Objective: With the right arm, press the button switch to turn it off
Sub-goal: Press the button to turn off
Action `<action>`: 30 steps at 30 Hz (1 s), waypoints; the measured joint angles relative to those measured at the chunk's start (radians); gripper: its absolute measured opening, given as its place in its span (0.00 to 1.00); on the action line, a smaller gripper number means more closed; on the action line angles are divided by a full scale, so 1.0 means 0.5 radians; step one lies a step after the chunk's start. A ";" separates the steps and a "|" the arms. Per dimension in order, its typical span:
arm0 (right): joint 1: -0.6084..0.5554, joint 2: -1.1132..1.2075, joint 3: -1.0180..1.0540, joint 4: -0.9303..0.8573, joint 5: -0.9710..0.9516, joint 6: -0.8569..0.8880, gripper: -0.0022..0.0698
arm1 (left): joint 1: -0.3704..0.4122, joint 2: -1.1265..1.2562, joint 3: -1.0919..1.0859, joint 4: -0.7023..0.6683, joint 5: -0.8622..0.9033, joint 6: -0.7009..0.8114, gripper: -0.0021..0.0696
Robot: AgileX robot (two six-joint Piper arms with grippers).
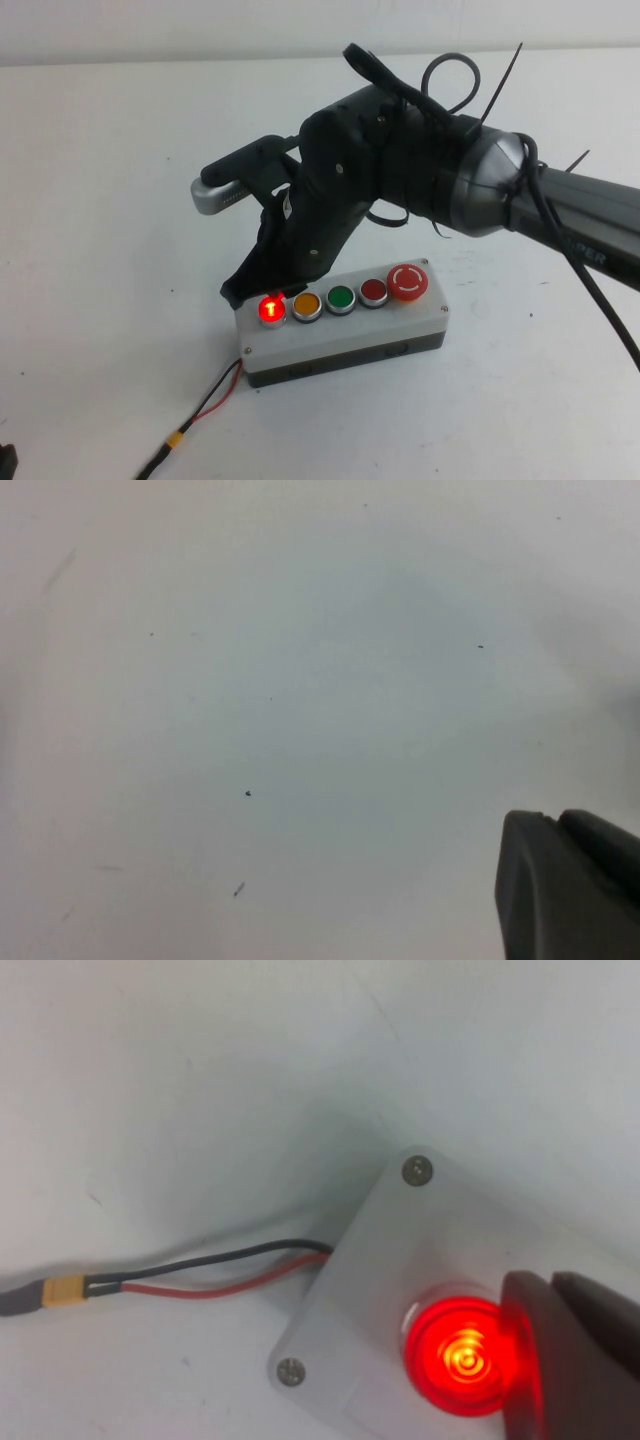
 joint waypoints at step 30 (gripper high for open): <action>-0.013 0.016 -0.013 0.190 0.109 -0.034 0.01 | 0.000 0.000 0.000 0.000 0.000 0.000 0.03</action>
